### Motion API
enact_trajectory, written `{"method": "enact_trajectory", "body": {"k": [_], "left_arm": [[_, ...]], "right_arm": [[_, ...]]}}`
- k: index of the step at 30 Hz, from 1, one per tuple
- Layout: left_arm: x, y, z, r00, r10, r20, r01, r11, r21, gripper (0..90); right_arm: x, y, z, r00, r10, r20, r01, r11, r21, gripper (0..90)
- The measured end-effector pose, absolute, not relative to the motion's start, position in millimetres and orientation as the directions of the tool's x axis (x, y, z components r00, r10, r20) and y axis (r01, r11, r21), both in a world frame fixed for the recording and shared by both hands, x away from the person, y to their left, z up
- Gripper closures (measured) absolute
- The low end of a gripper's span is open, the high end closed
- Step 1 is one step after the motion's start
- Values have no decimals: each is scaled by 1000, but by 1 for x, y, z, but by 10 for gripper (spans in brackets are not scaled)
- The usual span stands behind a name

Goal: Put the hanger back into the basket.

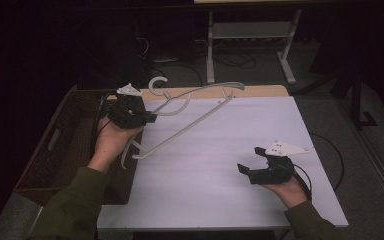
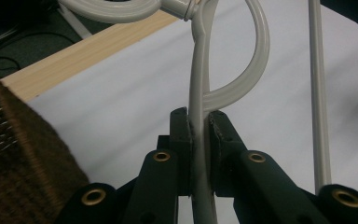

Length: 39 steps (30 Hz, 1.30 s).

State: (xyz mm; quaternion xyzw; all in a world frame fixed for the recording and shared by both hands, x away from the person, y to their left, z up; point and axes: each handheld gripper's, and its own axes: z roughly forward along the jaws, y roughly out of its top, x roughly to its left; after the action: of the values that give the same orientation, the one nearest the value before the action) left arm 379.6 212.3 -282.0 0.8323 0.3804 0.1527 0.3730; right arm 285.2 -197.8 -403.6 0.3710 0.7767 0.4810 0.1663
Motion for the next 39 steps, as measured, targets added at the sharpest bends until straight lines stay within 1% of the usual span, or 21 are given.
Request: {"method": "enact_trajectory", "body": {"k": [1,4,6,9,12,14,20,21,22,23,26,27,28,30,39], "left_arm": [[379,221,-279,654,756,-31,524,-424,738,822],[379,228,-276,647,762,-31,528,-419,739,822],[378,236,-274,639,769,-26,531,-416,739,821],[376,254,-267,620,784,-28,538,-399,743,821],[375,262,-265,613,790,-30,541,-391,744,821],[373,278,-262,594,804,-29,547,-378,747,821],[368,302,-260,568,823,-16,555,-368,746,821],[366,313,-261,555,832,-5,559,-369,742,821],[366,313,-261,555,832,-5,559,-369,742,821],[365,324,-261,543,840,0,562,-363,743,821],[362,336,-261,531,848,-7,567,-348,747,821],[360,346,-262,519,855,-1,570,-346,745,821],[360,346,-262,519,855,-1,570,-346,745,821],[358,363,-264,507,862,10,577,-348,739,821],[351,402,-272,456,890,15,600,-320,733,821]], "right_arm": [[285,-197,-404,-667,740,92,411,261,873,90],[285,-197,-403,-668,738,93,411,262,873,66],[284,-196,-403,-663,741,105,424,257,869,25],[284,-196,-403,-661,743,100,422,258,869,8],[284,-196,-403,-662,744,97,415,255,873,8],[283,-196,-403,-659,746,96,417,256,872,8],[284,-196,-404,-656,749,93,419,260,870,8],[284,-196,-404,-657,748,93,419,260,870,8],[284,-196,-404,-657,748,93,419,260,870,8],[284,-196,-404,-657,748,92,419,261,869,9],[285,-195,-405,-657,749,90,420,265,868,8],[285,-195,-405,-655,750,95,426,262,866,9],[285,-195,-405,-655,750,95,426,262,866,9],[285,-195,-405,-656,749,92,427,267,864,8],[287,-196,-405,-643,761,87,426,261,866,10]]}}
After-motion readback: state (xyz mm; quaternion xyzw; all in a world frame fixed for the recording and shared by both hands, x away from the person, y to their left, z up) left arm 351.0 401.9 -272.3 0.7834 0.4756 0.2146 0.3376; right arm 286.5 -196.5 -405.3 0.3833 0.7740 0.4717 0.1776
